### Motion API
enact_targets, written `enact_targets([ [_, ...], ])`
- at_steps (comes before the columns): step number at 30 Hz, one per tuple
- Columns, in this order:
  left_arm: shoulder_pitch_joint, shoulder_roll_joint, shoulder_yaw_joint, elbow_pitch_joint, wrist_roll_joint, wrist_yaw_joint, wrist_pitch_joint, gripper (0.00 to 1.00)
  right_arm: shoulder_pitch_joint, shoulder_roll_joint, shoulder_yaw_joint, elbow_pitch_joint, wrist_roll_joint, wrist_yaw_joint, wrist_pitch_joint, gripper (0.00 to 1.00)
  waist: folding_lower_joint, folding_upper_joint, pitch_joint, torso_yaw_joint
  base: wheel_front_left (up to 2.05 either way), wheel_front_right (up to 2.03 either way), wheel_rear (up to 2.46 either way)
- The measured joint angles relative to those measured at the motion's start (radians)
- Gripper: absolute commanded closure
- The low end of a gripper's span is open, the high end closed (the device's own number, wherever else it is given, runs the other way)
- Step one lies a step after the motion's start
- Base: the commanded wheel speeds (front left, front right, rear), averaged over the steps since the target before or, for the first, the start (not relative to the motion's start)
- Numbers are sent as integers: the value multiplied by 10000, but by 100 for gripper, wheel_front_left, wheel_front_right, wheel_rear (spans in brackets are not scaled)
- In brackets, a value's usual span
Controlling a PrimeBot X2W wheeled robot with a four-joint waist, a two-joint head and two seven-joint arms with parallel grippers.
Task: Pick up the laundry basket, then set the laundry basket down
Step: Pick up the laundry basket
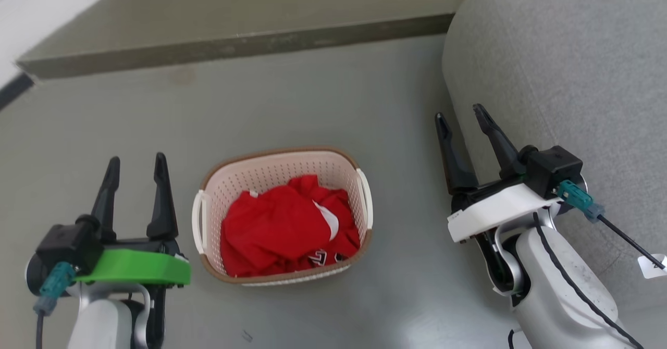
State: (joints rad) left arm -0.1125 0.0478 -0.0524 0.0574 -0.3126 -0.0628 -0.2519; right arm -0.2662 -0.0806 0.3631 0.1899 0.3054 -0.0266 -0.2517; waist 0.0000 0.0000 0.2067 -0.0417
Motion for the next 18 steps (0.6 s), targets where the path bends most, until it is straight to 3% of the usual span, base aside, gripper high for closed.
enact_targets([
  [18, -996, 257, 430, 343, -29, -174, 0, 0, -767, 151, -58, 12, -86, -2, 0, 0, 1, 0, 1914, -183, 0, 0, 0],
])
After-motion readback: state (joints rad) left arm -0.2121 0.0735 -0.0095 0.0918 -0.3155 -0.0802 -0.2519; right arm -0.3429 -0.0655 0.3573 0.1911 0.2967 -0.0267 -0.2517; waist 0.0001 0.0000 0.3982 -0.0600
